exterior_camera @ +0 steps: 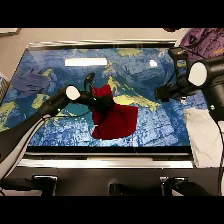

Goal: Fold the clothes and pants, and hang the long-sleeved shirts on hangers.

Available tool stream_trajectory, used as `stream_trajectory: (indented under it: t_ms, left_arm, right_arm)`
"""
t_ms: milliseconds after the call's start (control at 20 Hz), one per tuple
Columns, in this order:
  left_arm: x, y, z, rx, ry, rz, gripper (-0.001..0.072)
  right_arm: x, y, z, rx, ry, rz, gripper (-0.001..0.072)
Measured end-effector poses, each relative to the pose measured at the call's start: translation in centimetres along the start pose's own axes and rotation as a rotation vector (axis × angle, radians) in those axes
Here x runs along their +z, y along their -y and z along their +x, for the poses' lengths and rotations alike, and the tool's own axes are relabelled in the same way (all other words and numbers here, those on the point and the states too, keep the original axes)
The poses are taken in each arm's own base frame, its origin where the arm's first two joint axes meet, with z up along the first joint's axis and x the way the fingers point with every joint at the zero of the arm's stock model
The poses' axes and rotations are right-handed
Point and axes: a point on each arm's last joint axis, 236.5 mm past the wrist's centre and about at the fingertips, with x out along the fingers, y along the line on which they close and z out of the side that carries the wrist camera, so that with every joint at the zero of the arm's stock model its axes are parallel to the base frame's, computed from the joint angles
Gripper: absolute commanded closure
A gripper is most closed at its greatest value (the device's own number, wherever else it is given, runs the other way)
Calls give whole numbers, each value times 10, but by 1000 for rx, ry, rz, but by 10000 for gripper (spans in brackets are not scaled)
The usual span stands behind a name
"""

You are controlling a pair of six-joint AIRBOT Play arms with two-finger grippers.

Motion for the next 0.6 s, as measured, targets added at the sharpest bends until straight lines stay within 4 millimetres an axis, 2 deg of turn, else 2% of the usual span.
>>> stream_trajectory:
  t_ms: [50, 150, 200, 300, 450, 600]
  left_arm:
    - [14, -9, -10, 3, 22, -17, 134]
    - [45, -32, -38, 14, 72, -38, 128]
    - [62, -44, -54, 20, 103, -50, 128]
    - [90, -74, -87, 40, 155, -89, 128]
    - [115, -117, -124, 71, 219, -152, 128]
    - [127, -144, -145, 90, 255, -195, 128]
  right_arm:
    - [3, 4, 5, -14, 0, 1, 247]
    - [5, 17, 22, -23, -11, 37, 248]
    - [2, 22, 35, -2, -26, 80, 248]
    - [-12, 21, 69, 109, -72, 202, 249]
    - [-36, -10, 117, 355, -118, 379, 247]
    - [-55, -49, 155, 532, -154, 490, 224]
